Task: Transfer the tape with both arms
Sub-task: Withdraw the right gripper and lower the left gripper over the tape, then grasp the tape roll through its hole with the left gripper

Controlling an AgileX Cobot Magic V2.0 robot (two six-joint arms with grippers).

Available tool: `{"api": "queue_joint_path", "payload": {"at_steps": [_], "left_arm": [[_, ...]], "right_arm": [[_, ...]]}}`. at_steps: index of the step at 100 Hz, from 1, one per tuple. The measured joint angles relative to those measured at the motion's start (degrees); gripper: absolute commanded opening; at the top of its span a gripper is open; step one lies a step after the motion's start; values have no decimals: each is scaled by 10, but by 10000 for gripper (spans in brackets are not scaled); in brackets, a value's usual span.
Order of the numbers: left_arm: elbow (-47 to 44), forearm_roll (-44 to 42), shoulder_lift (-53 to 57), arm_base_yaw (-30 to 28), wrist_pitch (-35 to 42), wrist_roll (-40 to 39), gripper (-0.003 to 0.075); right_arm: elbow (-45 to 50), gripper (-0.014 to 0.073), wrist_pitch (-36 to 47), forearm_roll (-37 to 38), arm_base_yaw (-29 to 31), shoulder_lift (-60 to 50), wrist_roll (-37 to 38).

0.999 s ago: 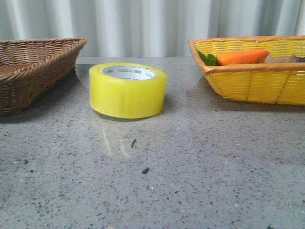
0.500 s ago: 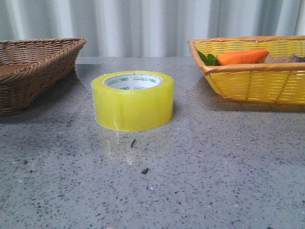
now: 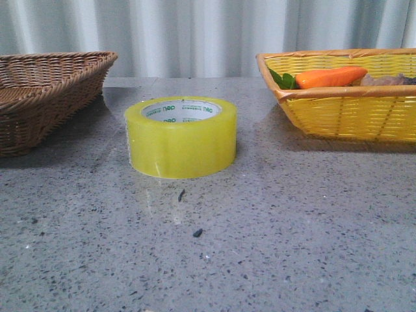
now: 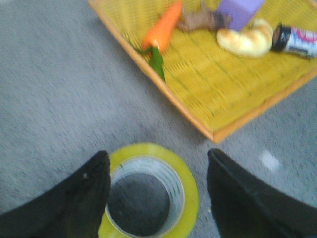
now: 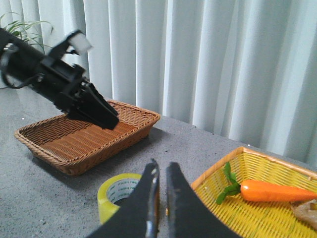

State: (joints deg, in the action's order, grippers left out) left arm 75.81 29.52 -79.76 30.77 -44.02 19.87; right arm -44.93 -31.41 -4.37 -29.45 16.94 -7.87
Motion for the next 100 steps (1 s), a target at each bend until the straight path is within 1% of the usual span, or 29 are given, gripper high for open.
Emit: {"api": "queue_joint_path", "payload": {"at_steps": [9, 23, 34, 43, 59, 71, 76, 83, 86, 87, 88, 89, 90, 92, 93, 100], "left_arm": [[31, -1, -46, 0, -51, -10, 476], [54, -31, -102, 0, -93, -30, 477], [55, -83, -129, 0, -99, -55, 477], [55, -106, -147, 0, -99, -63, 476], [56, -111, -182, 0, -98, -66, 475], [57, -107, -206, 0, -97, -66, 450], [57, -106, -214, 0, -97, -66, 404], [57, -106, -220, 0, -97, -66, 269], [57, -106, -220, 0, -97, -66, 176], [57, -106, -220, 0, -97, -66, 157], [57, -106, -220, 0, -97, -66, 118], [57, -106, -220, 0, -97, -66, 98], [57, -107, -220, 0, -97, -66, 58], [57, -107, -220, 0, -96, -66, 19], [57, -107, -220, 0, -96, -68, -19], [63, -112, -220, 0, -100, -63, -20]], "right_arm": [[0, -41, -5, 0, 0, 0, 0], [1, -41, -6, 0, 0, 0, 0], [1, -41, -11, 0, 0, 0, 0], [2, -41, -16, 0, 0, 0, 0], [2, -41, -19, -1, 0, 0, 1], [2, -41, -19, -1, 0, 0, 1], [2, -41, -19, -1, 0, 0, 1], [2, -41, -19, -1, 0, 0, 1], [2, -41, -19, -1, 0, 0, 1], [2, -41, -19, -1, 0, 0, 1], [2, -41, -19, -1, 0, 0, 1], [2, -41, -19, -1, 0, 0, 1], [2, -41, -19, -1, 0, 0, 2], [2, -41, -19, -1, 0, 0, 2], [2, -41, -19, -1, 0, 0, 2], [2, -41, -19, -1, 0, 0, 2]]}}
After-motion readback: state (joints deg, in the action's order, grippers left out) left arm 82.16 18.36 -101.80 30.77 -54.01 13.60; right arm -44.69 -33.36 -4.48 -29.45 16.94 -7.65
